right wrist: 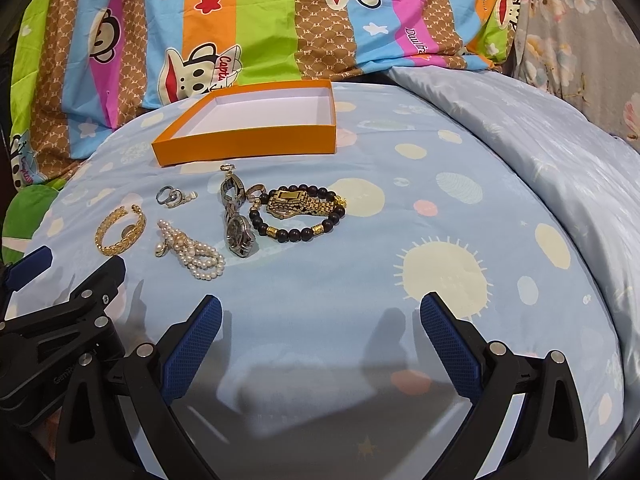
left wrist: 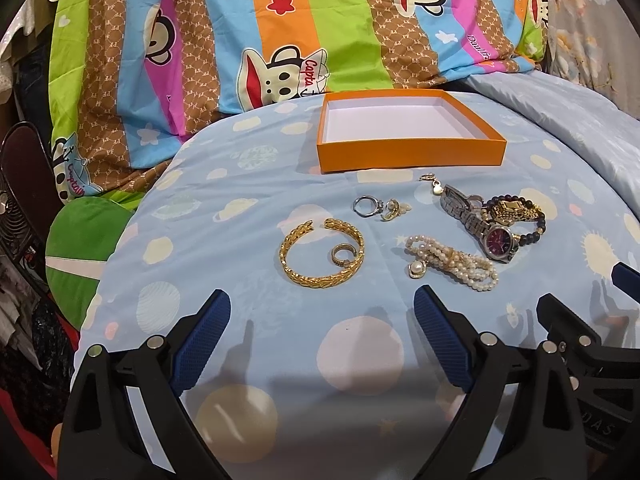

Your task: Organize jewelry

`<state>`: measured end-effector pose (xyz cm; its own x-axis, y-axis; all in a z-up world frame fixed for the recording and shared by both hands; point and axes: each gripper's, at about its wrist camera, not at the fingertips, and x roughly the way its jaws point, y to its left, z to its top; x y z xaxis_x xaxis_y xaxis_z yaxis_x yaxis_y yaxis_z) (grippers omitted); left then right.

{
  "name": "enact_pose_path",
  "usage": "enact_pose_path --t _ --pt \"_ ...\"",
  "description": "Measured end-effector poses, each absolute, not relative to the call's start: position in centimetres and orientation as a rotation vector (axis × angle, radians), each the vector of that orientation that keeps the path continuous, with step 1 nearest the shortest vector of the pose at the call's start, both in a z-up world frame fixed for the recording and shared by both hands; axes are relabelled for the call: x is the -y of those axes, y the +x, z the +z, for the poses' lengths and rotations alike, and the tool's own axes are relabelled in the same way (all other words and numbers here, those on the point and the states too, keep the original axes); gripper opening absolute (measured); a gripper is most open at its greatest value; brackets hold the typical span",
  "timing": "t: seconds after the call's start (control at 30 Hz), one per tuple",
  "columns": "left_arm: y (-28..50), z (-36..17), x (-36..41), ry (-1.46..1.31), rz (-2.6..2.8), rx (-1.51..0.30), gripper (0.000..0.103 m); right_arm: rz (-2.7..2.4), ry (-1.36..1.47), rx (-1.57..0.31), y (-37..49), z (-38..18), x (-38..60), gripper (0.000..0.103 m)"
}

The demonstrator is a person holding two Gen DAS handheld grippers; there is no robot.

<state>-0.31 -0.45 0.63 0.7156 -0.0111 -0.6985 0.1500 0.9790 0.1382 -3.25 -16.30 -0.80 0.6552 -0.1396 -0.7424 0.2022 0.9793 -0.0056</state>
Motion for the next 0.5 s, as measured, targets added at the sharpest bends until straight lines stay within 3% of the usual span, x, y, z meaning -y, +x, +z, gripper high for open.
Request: enact_pose_path --t 0.5 --pt "-0.36 0.65 0.39 0.189 -0.09 -0.77 0.091 -0.193 0.081 -0.834 -3.3 -0.79 16.35 0.098"
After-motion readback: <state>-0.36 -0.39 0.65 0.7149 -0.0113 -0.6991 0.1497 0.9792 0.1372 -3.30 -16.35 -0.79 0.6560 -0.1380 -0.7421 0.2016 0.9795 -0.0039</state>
